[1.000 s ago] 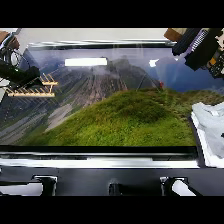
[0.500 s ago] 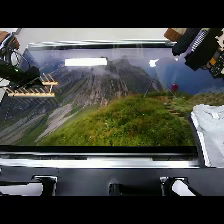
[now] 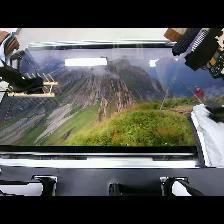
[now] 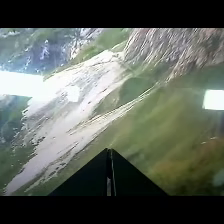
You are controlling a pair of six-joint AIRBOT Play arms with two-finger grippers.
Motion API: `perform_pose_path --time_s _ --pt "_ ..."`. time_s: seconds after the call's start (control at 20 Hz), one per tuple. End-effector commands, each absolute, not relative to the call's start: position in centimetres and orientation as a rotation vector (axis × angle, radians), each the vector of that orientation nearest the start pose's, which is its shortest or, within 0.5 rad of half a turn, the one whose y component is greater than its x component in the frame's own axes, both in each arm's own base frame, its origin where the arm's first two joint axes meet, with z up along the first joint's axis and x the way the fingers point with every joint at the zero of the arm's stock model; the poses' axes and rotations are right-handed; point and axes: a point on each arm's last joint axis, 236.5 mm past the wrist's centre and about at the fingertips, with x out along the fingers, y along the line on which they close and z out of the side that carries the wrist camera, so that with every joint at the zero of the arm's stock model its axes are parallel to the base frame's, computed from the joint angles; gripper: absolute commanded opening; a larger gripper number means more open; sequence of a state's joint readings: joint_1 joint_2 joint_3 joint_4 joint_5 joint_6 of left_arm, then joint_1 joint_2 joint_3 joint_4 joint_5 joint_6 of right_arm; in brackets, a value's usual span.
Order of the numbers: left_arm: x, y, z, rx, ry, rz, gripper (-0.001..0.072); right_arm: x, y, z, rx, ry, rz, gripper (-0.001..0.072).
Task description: Fold the clothes and pants, and hang the long-sleeved shirts on hangers.
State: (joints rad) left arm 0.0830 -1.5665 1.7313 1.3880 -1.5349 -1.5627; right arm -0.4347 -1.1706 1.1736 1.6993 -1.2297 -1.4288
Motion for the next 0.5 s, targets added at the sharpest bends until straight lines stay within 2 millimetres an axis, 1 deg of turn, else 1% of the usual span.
perform_pose_path --time_s 0.0,0.1,0.25,0.35,0.45 --pt "41.9 -0.9 2.6 -0.102 1.452 -0.125 0.0016 37.1 -0.7 5.5 0.194 1.198 0.079 0.0038" --pt "40.5 -0.9 0.2 -0.115 1.524 -0.123 0.0018 36.7 1.7 5.0 0.049 1.228 0.125 0.0038" --pt "39.7 -1.0 -2.0 -0.122 1.588 -0.125 0.0018 36.6 4.1 5.0 -0.034 1.227 0.182 0.0043" --pt "39.6 -1.0 -2.8 -0.126 1.609 -0.125 0.0018 36.1 4.6 4.9 -0.024 1.245 0.193 0.0042" --pt "39.6 -1.0 -3.4 -0.127 1.623 -0.125 0.0018 36.1 4.5 4.9 -0.024 1.246 0.187 0.0042"
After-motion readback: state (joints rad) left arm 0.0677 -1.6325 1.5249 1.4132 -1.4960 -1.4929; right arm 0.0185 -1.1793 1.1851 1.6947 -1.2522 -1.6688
